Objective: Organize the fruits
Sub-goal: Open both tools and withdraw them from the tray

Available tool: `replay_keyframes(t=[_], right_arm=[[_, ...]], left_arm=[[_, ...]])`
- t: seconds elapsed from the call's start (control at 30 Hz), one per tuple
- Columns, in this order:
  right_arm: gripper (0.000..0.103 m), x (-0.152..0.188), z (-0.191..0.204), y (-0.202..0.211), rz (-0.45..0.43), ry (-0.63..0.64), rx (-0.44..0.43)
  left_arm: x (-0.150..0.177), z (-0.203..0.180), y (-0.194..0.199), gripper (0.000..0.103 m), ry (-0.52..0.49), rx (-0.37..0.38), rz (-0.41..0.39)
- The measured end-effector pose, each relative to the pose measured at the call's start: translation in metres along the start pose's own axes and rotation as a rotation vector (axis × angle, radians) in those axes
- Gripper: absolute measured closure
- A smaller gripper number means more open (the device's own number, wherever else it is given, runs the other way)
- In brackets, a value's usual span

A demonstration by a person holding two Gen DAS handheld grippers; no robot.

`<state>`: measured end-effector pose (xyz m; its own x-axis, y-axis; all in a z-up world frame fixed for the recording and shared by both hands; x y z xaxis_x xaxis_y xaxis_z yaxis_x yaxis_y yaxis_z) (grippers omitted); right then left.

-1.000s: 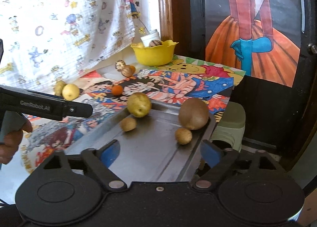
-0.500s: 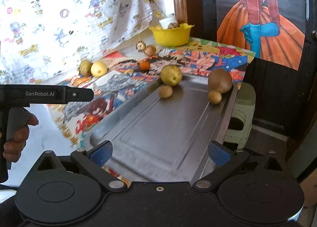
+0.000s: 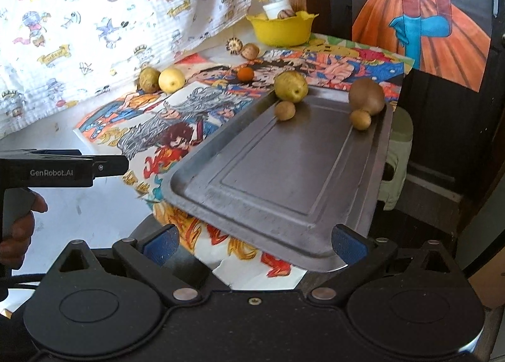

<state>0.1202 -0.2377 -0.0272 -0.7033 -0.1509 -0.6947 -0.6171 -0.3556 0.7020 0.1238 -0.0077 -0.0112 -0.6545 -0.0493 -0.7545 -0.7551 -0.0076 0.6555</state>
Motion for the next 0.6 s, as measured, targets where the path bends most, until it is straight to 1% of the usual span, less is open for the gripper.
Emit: replay_keyframes(t=[0.13, 0.37, 0.6], right_arm=[[0.001, 0.000, 0.004, -0.003, 0.017, 0.005, 0.002], [0.001, -0.003, 0.013, -0.009, 0.033, 0.031, -0.007], [0.001, -0.018, 0.023, -0.014, 0.021, 0.046, -0.037]], left_arm=[[0.007, 0.007, 0.003, 0.000, 0.001, -0.018, 0.016], [0.010, 0.024, 0.000, 0.000, 0.039, -0.047, 0.046], [0.007, 0.039, -0.003, 0.000, 0.067, -0.065, 0.055]])
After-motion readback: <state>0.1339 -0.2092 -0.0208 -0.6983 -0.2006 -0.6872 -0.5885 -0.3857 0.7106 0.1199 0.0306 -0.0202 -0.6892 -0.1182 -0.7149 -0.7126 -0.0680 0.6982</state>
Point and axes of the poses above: each gripper's, at about its wrist camera, not at the fingertips, and y roughly against the way its jaws point, z to its left, x to its underside, the point moved 5 cm from there along -y, roughly the way its jaws point, and after that the axes turned 2 degrees about -x, right-handed, at the moved point
